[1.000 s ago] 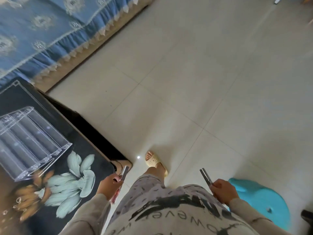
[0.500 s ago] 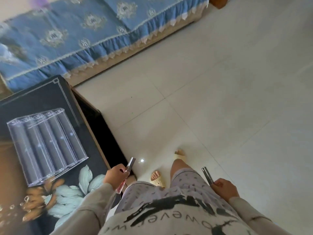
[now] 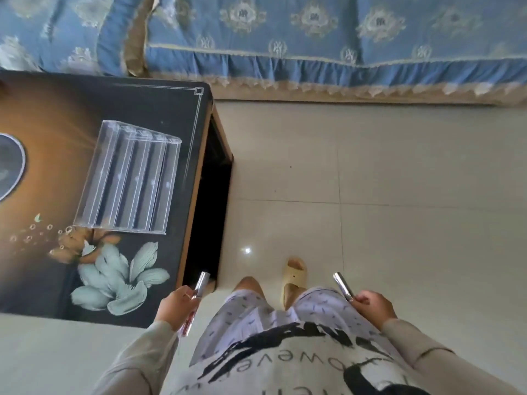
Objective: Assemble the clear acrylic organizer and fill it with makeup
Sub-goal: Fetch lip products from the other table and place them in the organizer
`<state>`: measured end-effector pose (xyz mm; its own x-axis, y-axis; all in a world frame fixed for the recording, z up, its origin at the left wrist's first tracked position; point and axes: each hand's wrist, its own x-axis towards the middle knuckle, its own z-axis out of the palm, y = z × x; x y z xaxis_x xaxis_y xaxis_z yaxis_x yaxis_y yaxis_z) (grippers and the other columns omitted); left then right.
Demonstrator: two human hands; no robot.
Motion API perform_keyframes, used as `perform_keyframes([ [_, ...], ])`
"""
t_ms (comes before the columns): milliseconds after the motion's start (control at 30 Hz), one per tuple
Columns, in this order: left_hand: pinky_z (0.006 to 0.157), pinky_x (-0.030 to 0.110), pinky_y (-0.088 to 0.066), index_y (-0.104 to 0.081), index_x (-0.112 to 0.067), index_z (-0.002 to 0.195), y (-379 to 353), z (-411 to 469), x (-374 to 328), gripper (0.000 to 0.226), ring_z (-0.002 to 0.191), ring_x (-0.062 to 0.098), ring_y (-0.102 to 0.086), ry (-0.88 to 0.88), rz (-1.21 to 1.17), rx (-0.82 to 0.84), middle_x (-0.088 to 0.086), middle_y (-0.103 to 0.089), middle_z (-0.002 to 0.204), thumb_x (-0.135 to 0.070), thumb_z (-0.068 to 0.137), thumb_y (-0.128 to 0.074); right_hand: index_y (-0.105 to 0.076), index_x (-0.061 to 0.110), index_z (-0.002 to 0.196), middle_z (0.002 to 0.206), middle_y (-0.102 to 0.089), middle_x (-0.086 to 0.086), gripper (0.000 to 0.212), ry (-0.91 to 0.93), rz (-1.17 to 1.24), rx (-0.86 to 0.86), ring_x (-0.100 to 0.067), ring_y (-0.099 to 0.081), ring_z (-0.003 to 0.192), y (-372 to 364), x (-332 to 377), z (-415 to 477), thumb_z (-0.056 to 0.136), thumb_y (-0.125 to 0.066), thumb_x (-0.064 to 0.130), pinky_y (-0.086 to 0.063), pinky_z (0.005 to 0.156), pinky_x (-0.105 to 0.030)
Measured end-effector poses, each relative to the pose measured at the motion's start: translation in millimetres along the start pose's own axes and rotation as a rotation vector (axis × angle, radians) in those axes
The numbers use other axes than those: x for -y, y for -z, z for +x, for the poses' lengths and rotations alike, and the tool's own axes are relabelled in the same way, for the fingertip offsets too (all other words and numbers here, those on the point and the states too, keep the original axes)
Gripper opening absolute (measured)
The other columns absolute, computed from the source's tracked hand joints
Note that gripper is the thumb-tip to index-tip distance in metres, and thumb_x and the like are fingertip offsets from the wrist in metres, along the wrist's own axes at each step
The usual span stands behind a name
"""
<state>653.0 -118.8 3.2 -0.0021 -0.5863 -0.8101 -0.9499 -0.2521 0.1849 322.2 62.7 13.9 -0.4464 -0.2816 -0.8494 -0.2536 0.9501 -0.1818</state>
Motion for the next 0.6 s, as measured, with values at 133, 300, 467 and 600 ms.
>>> perform_keyframes([
  [133,0.053,0.024,-0.037,-0.053,-0.017,0.078,-21,-17,-12,0.010,0.063,0.021,-0.053,0.069,-0.213,-0.039,0.005,-0.058,0.072,-0.017,0.086,-0.057,-0.058,0.002,0.076,0.099,-0.068,-0.023,0.019,0.074,-0.147,0.007,-0.034,-0.061,0.095,37,35,26,0.086,-0.060,0.018,-0.031,0.065,-0.023],
  [300,0.070,0.027,-0.039,-0.046,-0.020,0.065,-42,-24,-18,0.025,0.079,0.029,-0.056,0.256,-0.393,-0.018,0.017,-0.067,0.090,-0.011,0.086,-0.057,-0.057,0.011,0.067,0.077,-0.065,-0.012,0.016,0.181,-0.252,0.028,-0.023,-0.055,0.075,66,92,55,0.082,-0.064,0.014,-0.036,0.058,-0.023],
  [467,0.072,0.022,-0.037,-0.049,-0.016,0.075,-34,-9,-27,0.014,0.078,0.022,-0.052,0.280,-0.470,-0.026,0.010,-0.061,0.088,-0.012,0.088,-0.055,-0.054,0.012,0.069,0.084,-0.066,-0.013,0.016,0.256,-0.358,0.055,-0.019,-0.052,0.077,77,151,85,0.082,-0.065,0.013,-0.034,0.063,-0.023],
  [600,0.055,0.022,-0.036,-0.052,-0.018,0.067,-6,11,-32,0.021,0.071,0.019,-0.053,0.306,-0.569,-0.098,0.003,-0.060,0.076,-0.020,0.088,-0.056,-0.052,0.012,0.071,0.084,-0.059,-0.008,0.017,0.306,-0.446,0.086,-0.015,-0.051,0.080,84,199,96,0.086,-0.061,0.014,-0.031,0.067,-0.020],
])
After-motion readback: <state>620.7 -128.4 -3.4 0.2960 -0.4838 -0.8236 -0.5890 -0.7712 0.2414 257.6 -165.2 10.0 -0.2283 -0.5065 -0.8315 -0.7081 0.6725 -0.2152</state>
